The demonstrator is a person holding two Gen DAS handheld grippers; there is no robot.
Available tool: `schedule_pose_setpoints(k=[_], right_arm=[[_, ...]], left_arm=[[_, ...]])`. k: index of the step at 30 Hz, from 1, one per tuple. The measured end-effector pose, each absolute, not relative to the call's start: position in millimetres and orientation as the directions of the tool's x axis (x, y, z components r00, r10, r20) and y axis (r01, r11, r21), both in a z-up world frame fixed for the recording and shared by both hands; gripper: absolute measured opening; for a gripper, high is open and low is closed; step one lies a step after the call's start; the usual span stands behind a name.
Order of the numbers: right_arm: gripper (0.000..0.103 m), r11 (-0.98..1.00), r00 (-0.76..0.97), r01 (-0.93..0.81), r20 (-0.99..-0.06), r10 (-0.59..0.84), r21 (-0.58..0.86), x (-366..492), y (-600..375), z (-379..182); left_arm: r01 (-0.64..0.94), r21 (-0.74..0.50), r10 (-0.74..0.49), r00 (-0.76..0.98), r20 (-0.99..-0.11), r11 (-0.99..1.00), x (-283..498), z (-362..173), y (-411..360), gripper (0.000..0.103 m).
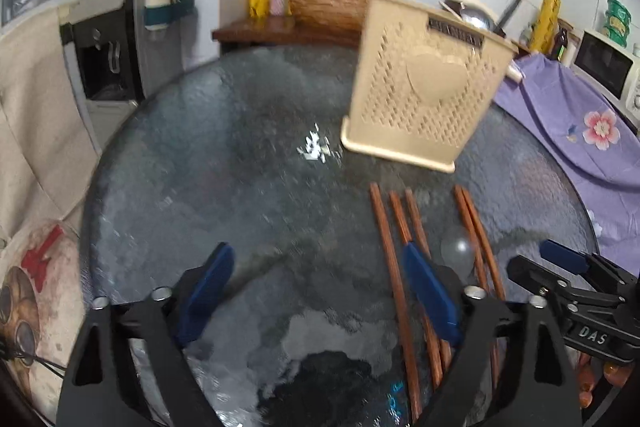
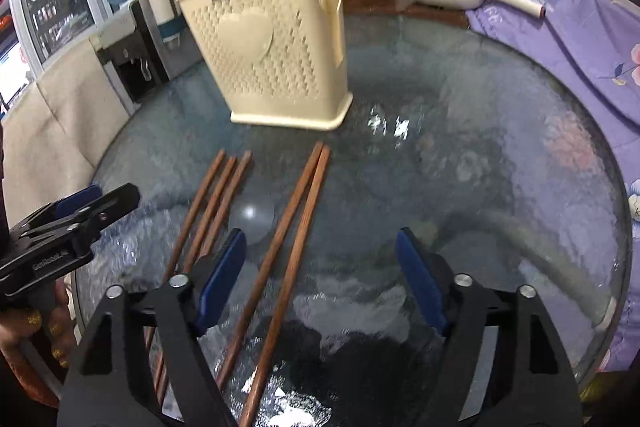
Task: Organize utensils
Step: 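Move both tools back toward the wooden chopsticks on the table, then grasp a wooden chopstick with the left tool while the right tool grasps another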
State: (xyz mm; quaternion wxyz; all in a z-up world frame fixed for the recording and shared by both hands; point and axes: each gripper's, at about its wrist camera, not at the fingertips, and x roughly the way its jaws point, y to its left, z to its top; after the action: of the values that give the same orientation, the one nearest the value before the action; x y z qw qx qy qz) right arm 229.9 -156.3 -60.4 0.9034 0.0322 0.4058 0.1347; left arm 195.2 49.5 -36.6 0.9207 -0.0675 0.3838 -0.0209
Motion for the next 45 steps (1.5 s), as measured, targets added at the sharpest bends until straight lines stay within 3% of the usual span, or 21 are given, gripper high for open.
schedule_pose_setpoints(k=[3, 12, 29, 38, 45], right_arm=[[0.058, 0.963, 0.617, -0.223, -0.744, 0.258, 0.150, 231.3, -150.4, -66.1], [0.043, 0.968, 0.594, -0.213, -0.769, 0.237, 0.134, 235.1, -147.3, -68.6], [0.025, 0.976, 0.568, -0.204, -0.804, 0.176, 0.070, 254.0, -131.0, -68.1], [0.020, 0.978, 0.562, -0.201, -0.812, 0.157, 0.050, 278.0, -122.4, -67.0], [0.010, 0.980, 0.552, -0.191, -0.819, 0.157, 0.059, 294.6, -121.6, -67.2]], left_arm=[[0.008, -0.160, -0.123, 0.678, -0.725, 0.987, 196.0, -43.6, 45.1, 0.065], [0.058, -0.162, -0.161, 0.648, -0.744, 0.985, 195.7, -49.2, 30.7, 0.055], [0.086, -0.069, -0.107, 0.617, -0.780, 0.994, 213.6, -56.3, 4.5, 0.035], [0.100, -0.030, -0.084, 0.598, -0.797, 0.995, 240.4, -56.1, -1.5, 0.031], [0.101, -0.022, -0.078, 0.593, -0.801, 0.995, 252.4, -56.6, -4.2, 0.024]])
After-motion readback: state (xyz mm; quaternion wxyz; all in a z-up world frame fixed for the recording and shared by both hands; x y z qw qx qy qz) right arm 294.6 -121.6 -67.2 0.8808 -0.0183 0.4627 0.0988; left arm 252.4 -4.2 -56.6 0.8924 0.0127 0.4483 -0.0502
